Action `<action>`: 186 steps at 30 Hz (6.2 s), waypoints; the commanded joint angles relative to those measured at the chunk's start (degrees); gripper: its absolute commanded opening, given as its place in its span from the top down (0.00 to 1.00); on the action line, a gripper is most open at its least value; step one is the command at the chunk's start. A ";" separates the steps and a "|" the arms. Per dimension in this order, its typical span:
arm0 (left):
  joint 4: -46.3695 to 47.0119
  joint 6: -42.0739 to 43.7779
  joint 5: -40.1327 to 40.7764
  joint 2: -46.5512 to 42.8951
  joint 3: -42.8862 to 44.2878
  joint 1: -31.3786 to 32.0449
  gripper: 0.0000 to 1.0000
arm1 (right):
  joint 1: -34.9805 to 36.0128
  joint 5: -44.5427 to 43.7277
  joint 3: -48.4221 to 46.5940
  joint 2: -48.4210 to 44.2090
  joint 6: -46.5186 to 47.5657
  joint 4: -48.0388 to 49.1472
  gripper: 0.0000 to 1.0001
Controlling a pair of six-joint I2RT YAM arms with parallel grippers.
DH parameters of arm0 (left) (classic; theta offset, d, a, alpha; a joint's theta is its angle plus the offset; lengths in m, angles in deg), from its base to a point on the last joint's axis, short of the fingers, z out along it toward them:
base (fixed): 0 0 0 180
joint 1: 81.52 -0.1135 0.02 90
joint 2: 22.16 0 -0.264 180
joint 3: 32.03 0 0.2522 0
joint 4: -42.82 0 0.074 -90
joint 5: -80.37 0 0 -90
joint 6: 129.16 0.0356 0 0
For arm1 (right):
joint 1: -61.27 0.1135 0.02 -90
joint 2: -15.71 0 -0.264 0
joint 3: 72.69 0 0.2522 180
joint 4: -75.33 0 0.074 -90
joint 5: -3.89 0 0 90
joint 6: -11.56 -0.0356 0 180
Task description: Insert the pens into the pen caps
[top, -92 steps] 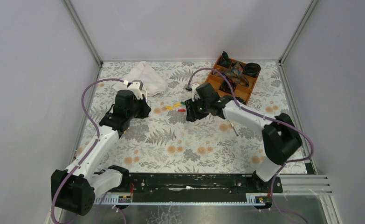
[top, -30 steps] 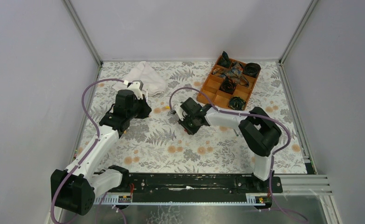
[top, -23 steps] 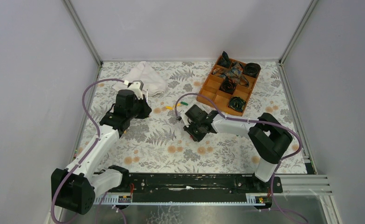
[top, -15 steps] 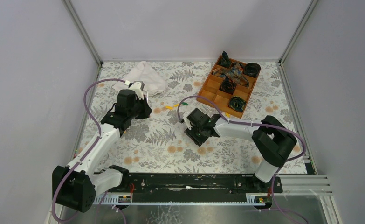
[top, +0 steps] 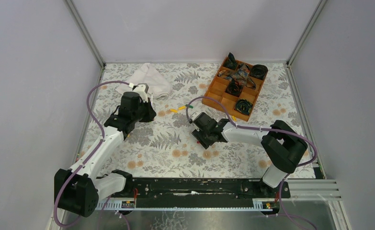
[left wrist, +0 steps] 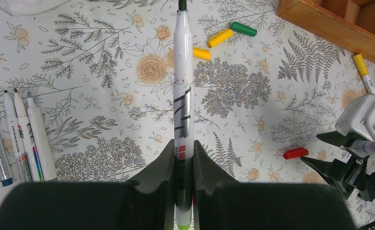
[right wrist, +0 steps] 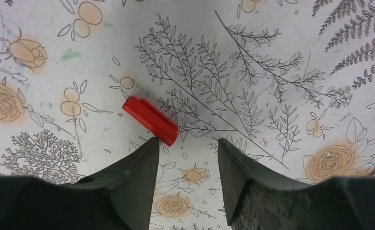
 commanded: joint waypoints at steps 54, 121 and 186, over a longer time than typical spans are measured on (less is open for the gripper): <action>0.04 -0.08 1.12 -0.86 1.62 -0.26 1.00 | 2.30 -3.92 -17.76 12.79 -14.13 -4.37 0.59; 13.63 3.44 -41.53 -10.62 -3.41 8.53 1.00 | 0.26 1.71 -11.80 -23.38 -30.60 30.91 1.00; 13.40 3.44 -36.92 -11.94 -3.53 8.66 1.00 | 2.85 2.12 2.07 -25.87 -38.36 42.67 1.00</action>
